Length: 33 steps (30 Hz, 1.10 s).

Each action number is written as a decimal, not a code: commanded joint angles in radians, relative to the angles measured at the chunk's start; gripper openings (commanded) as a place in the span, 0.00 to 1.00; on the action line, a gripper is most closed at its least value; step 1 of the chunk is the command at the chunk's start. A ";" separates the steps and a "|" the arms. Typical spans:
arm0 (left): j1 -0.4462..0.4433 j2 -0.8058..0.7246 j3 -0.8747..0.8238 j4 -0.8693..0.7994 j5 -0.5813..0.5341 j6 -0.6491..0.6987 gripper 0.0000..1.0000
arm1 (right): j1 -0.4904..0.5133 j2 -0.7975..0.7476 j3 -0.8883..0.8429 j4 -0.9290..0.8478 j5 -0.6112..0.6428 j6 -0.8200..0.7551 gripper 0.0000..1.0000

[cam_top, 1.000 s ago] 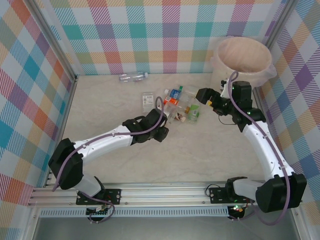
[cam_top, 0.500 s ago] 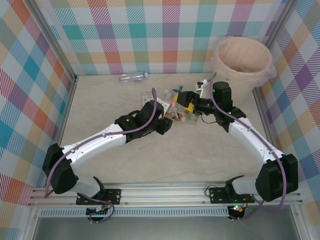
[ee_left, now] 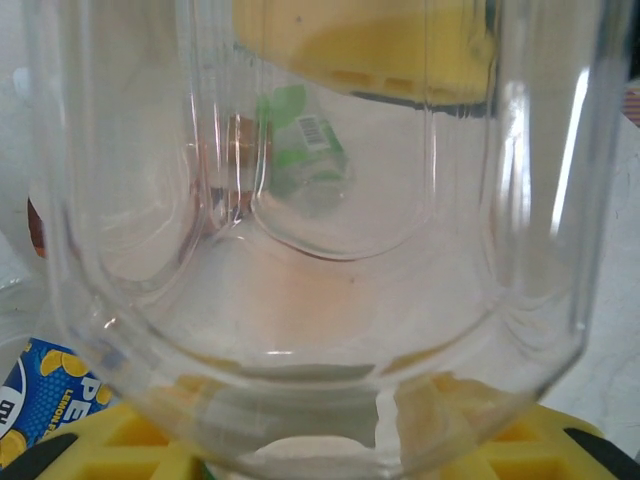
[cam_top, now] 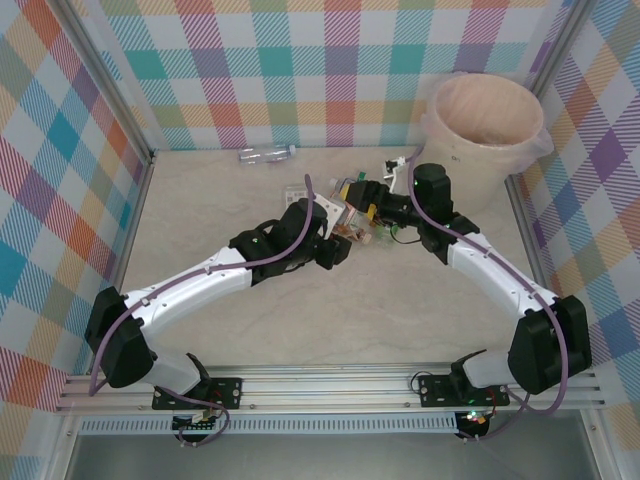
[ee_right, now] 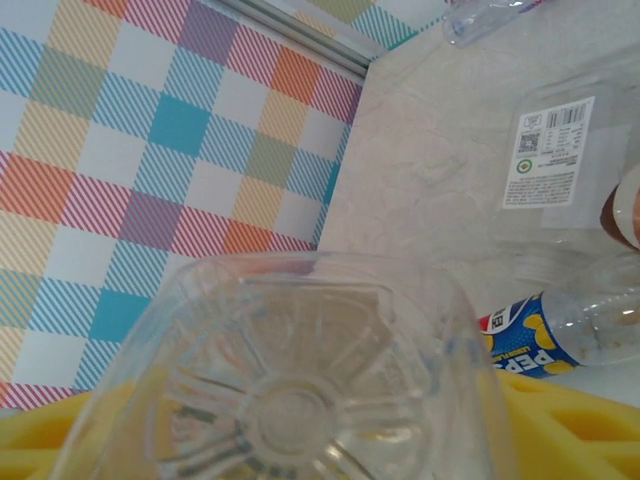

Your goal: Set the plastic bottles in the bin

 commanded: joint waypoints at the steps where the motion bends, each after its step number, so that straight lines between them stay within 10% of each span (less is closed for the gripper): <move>1: 0.001 -0.024 0.014 0.048 0.036 0.015 0.22 | 0.012 0.014 -0.016 0.033 0.036 0.010 0.64; 10: 0.001 -0.022 0.007 0.054 0.004 0.006 0.29 | 0.011 0.002 -0.029 0.029 0.066 -0.028 0.46; 22: 0.054 -0.072 -0.042 0.076 -0.025 -0.077 1.00 | 0.003 -0.029 0.000 -0.084 0.182 -0.100 0.39; 33: 0.092 -0.198 -0.140 0.139 -0.287 -0.179 1.00 | -0.048 -0.092 0.042 -0.217 0.322 -0.182 0.36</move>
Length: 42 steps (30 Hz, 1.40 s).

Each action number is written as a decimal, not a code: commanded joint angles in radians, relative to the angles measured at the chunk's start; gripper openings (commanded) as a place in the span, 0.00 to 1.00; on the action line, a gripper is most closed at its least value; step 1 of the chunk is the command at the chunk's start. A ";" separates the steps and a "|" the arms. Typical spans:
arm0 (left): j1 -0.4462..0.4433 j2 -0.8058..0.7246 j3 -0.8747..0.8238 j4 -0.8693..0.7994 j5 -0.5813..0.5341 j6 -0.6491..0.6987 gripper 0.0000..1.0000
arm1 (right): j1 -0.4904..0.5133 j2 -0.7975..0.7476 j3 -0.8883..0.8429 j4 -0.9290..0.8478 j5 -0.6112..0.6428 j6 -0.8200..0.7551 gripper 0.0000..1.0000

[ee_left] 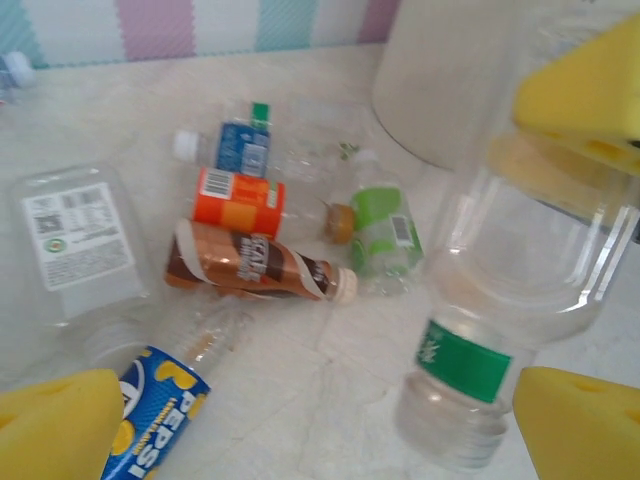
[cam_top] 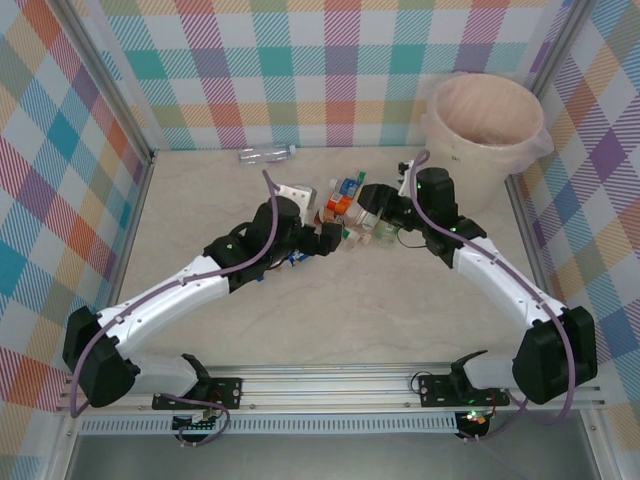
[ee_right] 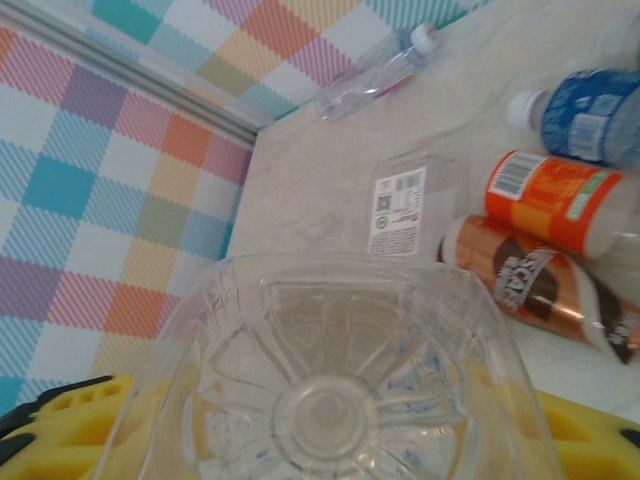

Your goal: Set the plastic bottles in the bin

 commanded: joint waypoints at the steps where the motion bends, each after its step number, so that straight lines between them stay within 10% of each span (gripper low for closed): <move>1: 0.015 -0.052 -0.035 0.029 -0.154 -0.062 1.00 | -0.031 -0.034 0.058 -0.076 0.062 -0.060 0.36; 13: 0.031 -0.028 -0.018 -0.254 -0.539 -0.284 1.00 | -0.191 -0.049 0.188 -0.161 0.115 -0.181 0.36; 42: 0.065 -0.099 -0.110 -0.273 -0.588 -0.377 1.00 | -0.506 0.352 0.802 -0.172 0.159 -0.289 0.36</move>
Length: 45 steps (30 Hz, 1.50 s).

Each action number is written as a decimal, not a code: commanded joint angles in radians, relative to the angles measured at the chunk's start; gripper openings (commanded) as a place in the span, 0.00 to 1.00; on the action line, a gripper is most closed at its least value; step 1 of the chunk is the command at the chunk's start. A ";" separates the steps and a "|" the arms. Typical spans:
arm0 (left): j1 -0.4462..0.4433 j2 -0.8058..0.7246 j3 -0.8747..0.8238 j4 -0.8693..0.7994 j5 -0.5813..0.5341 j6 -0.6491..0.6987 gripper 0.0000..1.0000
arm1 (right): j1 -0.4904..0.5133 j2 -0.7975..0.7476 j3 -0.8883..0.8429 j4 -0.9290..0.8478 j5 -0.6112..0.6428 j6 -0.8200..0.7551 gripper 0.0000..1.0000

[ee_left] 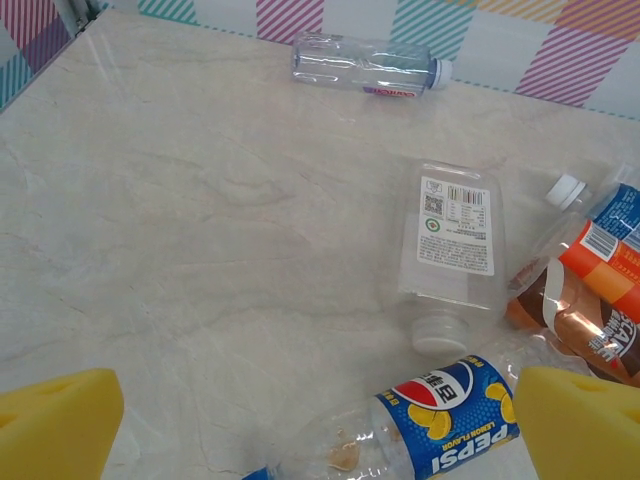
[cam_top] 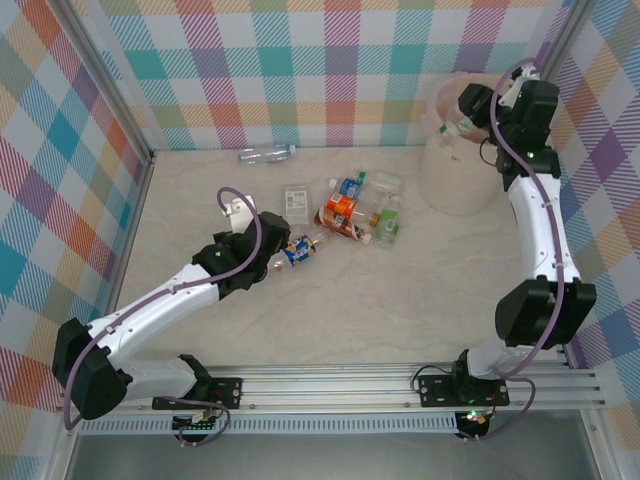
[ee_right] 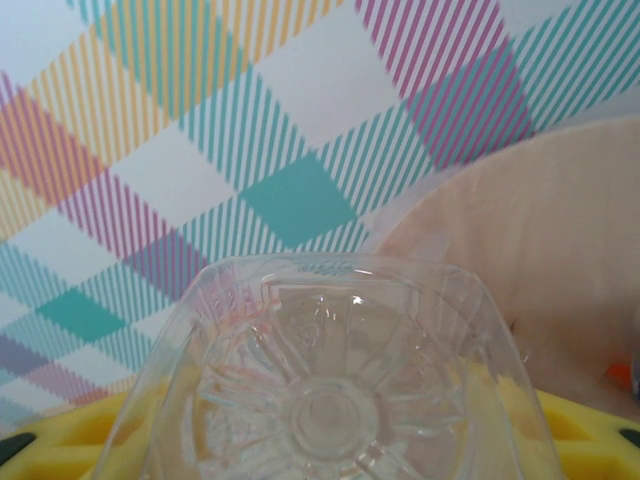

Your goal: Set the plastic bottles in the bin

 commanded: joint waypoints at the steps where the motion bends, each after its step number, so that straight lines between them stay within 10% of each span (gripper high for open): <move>1: 0.014 -0.031 -0.017 -0.007 -0.030 -0.024 1.00 | -0.026 0.043 0.099 -0.014 0.016 -0.020 0.36; 30: 0.053 -0.043 -0.044 -0.053 0.018 -0.051 1.00 | -0.073 0.383 0.435 -0.217 0.560 -0.393 0.51; 45: 0.087 -0.028 -0.042 -0.046 0.084 -0.041 1.00 | -0.054 0.440 0.575 -0.300 0.493 -0.332 0.92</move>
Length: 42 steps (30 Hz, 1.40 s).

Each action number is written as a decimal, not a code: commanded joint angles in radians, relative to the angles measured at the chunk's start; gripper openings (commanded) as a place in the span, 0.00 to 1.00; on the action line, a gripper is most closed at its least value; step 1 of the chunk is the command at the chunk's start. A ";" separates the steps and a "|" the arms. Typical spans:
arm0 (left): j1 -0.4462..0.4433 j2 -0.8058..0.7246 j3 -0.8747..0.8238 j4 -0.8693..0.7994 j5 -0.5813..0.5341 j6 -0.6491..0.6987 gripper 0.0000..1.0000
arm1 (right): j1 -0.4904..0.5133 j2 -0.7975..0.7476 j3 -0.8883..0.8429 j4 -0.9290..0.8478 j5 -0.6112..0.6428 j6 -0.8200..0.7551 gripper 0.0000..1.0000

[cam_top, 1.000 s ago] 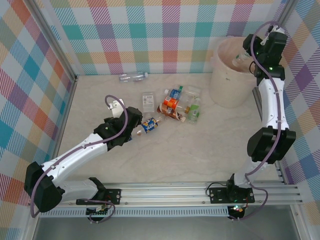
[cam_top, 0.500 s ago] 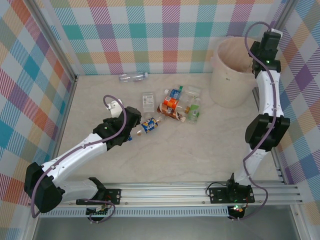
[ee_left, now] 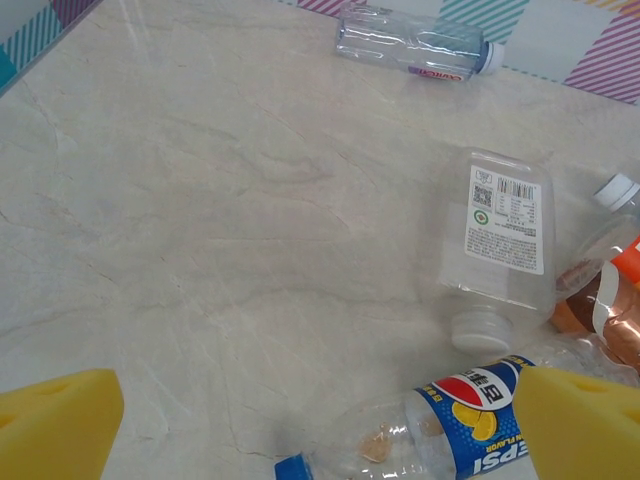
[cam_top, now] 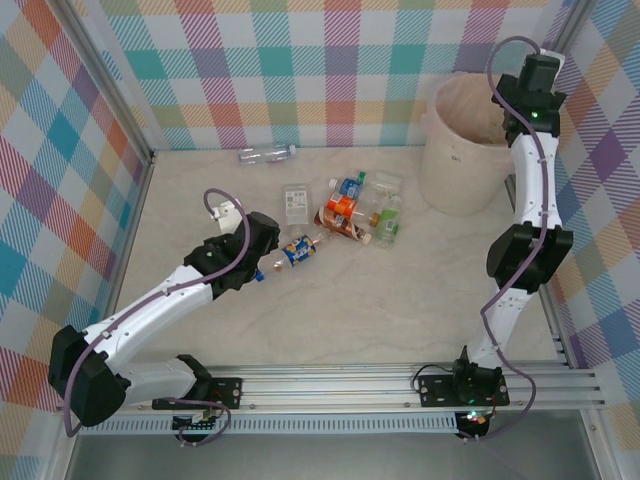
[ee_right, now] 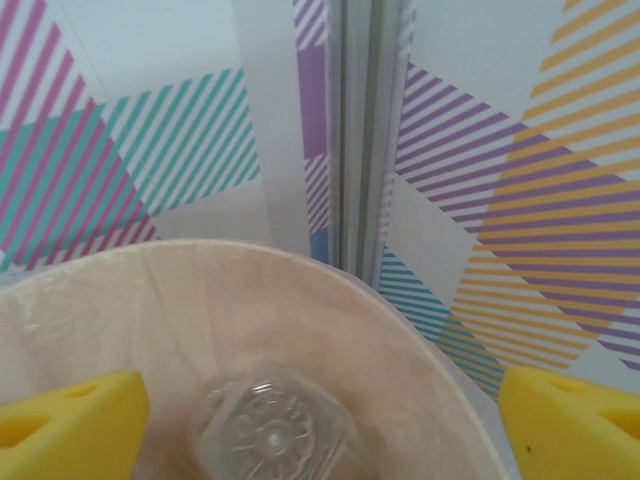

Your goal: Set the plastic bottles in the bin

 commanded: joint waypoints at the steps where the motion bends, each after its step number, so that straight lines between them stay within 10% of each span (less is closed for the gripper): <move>1: 0.022 0.000 -0.010 -0.006 0.045 0.006 1.00 | 0.005 -0.007 0.034 -0.026 -0.059 0.032 0.93; 17: 0.133 0.159 0.037 0.039 0.419 0.180 1.00 | 0.022 -0.203 -0.193 0.050 -0.264 0.126 1.00; 42: 0.155 0.448 0.163 -0.019 0.589 0.586 1.00 | 0.067 -0.847 -0.978 0.196 -0.635 0.333 1.00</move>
